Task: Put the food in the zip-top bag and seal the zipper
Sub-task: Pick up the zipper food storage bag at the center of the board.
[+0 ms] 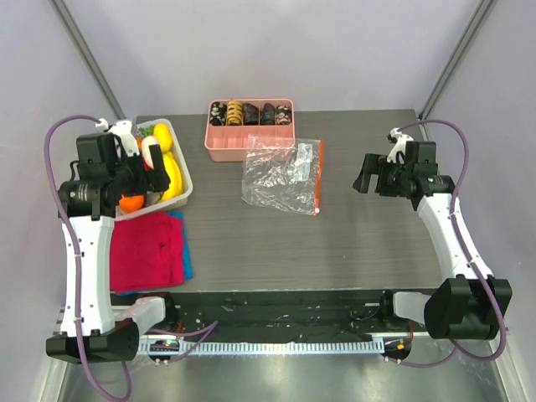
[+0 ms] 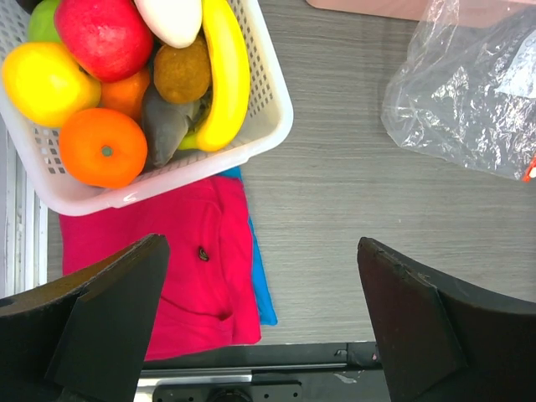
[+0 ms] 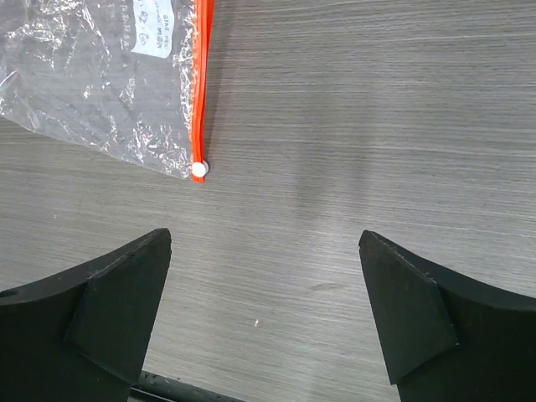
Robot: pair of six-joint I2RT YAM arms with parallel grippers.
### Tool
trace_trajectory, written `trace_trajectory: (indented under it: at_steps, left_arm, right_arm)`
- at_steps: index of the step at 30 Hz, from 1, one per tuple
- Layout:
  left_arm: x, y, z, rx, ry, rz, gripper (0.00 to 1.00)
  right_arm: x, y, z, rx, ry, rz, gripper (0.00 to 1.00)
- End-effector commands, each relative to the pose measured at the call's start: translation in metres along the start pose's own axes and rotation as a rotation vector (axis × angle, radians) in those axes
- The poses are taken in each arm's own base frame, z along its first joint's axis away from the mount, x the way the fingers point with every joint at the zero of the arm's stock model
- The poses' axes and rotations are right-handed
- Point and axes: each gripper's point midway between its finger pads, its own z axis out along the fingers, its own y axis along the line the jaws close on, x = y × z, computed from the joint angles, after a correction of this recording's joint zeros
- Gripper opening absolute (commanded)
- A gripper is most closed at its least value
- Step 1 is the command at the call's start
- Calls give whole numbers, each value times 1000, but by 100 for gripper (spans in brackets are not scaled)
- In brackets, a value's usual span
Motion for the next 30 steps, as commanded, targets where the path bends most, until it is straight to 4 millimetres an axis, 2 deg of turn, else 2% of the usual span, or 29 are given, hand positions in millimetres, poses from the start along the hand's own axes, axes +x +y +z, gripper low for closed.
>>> trace_trajectory:
  at_steps: [1,8,9,10,12,13,15,16,21,22,23,25,30]
  left_arm:
    - [-22,-4,-3,14,-92,8,100]
    - [-30,-7,1,28,-141,-26,100]
    - [-32,-11,2,49,-150,-23,100]
    - [-32,-12,3,60,-147,-23,100]
    - [-35,-16,4,84,-164,-25,100]
    - [-34,-22,6,117,-165,-21,100]
    - [-38,-28,11,157,-190,-13,100]
    - [-38,-37,8,208,-205,-2,100]
    - [-40,-56,13,329,-247,23,100]
    - [-41,-58,14,346,-245,26,100]
    - [-40,-58,19,346,-231,24,100]
    - [-39,-58,23,349,-218,24,100]
    - [-31,-59,35,363,-175,26,100]
  right_arm:
    - [-12,2,8,-15,-35,2,100]
    - [-14,8,34,-79,-22,49,100]
    - [-10,8,44,-91,0,74,100]
    - [-17,10,49,-108,-23,77,100]
    - [-17,15,60,-150,-18,119,100]
    - [-18,14,74,-164,-18,132,98]
    - [-18,21,84,-215,-10,176,96]
    - [-18,21,98,-237,-11,191,92]
    - [-18,26,132,-326,2,259,75]
    - [-24,27,137,-341,-15,272,74]
    - [-20,26,148,-350,-4,291,72]
    - [-25,31,156,-397,-12,320,70]
    - [-17,42,181,-478,11,384,67]
